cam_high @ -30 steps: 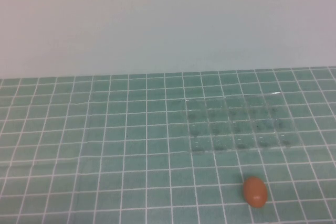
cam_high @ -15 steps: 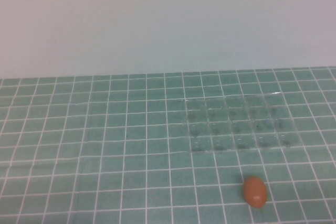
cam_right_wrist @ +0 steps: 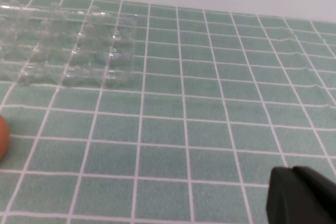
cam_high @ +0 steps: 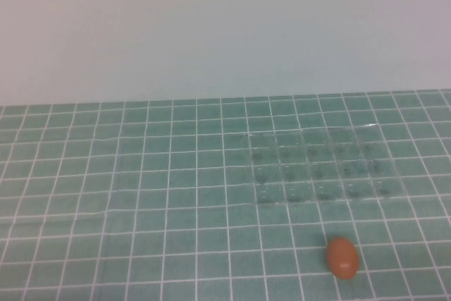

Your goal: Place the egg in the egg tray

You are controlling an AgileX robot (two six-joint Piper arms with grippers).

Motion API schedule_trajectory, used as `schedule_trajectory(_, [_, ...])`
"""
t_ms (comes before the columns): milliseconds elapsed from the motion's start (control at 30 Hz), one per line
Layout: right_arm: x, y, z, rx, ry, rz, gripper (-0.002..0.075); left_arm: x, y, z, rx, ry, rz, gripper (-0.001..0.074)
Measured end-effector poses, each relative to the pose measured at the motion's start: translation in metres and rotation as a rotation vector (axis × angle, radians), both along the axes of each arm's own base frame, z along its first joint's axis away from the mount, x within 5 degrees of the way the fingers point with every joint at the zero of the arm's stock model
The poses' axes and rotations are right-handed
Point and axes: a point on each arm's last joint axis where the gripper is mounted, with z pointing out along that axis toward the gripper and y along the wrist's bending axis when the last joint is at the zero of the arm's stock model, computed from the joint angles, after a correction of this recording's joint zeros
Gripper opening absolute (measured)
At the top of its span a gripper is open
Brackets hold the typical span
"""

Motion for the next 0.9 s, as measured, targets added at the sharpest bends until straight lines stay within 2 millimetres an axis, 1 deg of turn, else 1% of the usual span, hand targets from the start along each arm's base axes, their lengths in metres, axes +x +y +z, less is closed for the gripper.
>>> schedule_trajectory(100, [0.002,0.001,0.006,0.045,-0.066,-0.005,-0.0001,0.000,0.000,0.000,0.000,0.000,0.000,-0.0001])
schedule_trajectory(300, [0.005,0.001,0.026,0.333,-0.294,-0.053,-0.0001,0.000,0.000,0.000,0.000,0.000,0.000,-0.0001])
schedule_trajectory(367, [0.005,-0.001,0.033,0.458,-0.368,-0.087,-0.0001,0.000,0.000,0.000,0.000,0.000,0.000,-0.0001])
schedule_trajectory(433, [0.005,-0.005,0.038,0.536,-0.439,-0.124,-0.0001,0.000,0.000,0.000,0.000,0.000,0.000,-0.0001])
schedule_trajectory(500, [0.004,-0.009,0.043,0.565,-0.502,-0.156,-0.0001,0.000,0.000,0.000,0.000,0.000,0.000,-0.0001])
schedule_trajectory(533, [0.004,-0.009,0.044,0.561,-0.508,-0.157,-0.0001,0.000,0.000,0.000,0.000,0.000,0.000,-0.0001])
schedule_trajectory(600, [0.002,-0.007,0.053,0.506,-0.513,-0.132,-0.0001,0.000,0.000,0.000,0.000,0.000,0.000,-0.0001])
schedule_trajectory(667, [0.002,-0.005,0.070,0.407,-0.507,-0.096,-0.0001,0.000,0.000,0.000,0.000,0.000,0.000,-0.0001])
schedule_trajectory(733, [0.007,-0.004,0.086,0.304,-0.481,-0.076,-0.0001,0.000,0.000,0.000,0.000,0.000,0.000,-0.0001])
schedule_trajectory(800, [0.013,-0.003,0.107,0.202,-0.458,-0.052,-0.0001,0.000,0.000,0.000,0.000,0.000,0.000,-0.0001])
schedule_trajectory(900, [0.029,0.000,0.137,0.062,-0.404,0.001,-0.0001,0.000,0.000,0.000,0.000,0.000,0.000,-0.0001])
